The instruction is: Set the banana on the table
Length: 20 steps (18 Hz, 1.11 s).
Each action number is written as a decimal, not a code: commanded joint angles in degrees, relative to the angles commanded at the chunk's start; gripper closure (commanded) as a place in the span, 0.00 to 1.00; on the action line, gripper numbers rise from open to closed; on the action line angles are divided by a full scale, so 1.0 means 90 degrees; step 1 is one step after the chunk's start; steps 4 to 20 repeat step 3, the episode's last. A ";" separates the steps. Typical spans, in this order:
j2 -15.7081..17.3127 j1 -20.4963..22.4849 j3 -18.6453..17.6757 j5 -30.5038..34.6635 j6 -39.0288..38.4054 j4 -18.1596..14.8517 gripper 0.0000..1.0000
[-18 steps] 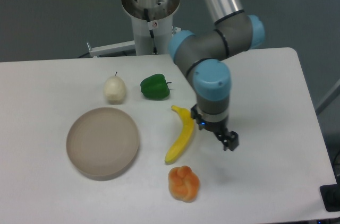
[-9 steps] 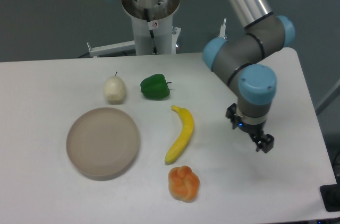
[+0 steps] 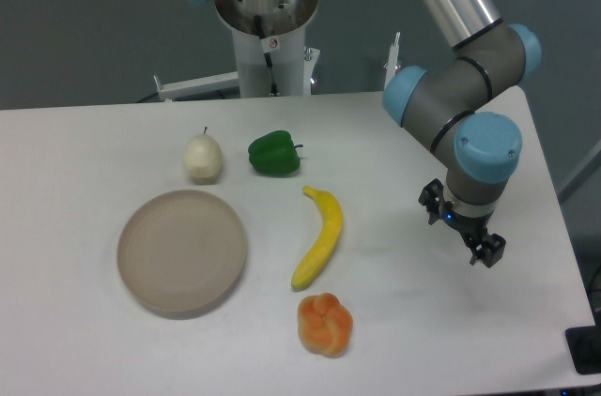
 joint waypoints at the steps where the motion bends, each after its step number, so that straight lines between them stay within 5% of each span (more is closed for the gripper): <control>1: 0.0000 0.0000 0.0000 0.0010 0.0000 0.0000 0.00; 20: 0.0000 0.0000 0.0000 0.0029 0.0000 -0.0010 0.00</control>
